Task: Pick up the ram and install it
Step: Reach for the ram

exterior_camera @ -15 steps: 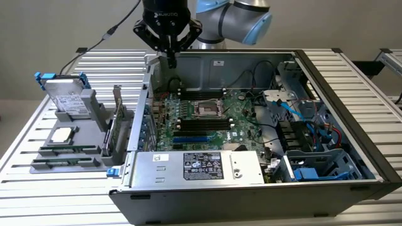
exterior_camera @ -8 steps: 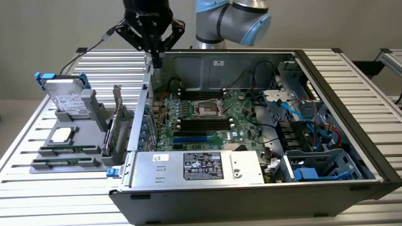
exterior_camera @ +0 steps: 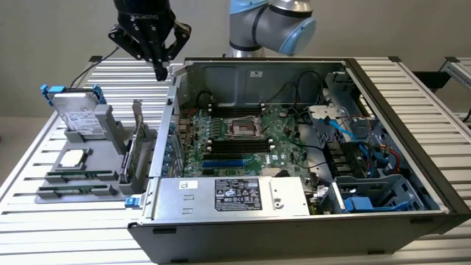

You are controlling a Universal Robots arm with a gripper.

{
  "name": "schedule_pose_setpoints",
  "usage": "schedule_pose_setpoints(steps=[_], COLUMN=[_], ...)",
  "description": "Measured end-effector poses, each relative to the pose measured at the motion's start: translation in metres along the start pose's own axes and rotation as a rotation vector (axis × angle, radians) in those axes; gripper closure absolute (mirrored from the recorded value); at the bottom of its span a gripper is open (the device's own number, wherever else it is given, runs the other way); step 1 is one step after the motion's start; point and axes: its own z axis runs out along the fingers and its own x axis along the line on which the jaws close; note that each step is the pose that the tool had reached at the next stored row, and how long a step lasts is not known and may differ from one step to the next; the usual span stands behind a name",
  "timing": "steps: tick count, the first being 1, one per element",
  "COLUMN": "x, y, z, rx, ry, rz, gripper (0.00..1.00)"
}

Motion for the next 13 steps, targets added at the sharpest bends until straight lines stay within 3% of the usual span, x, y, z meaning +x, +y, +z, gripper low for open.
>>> schedule_pose_setpoints(steps=[13], x=[0.058], y=[-0.0043], z=[0.0009], rx=[0.0004], ry=[0.0069], rz=[-0.001], gripper=[0.9])
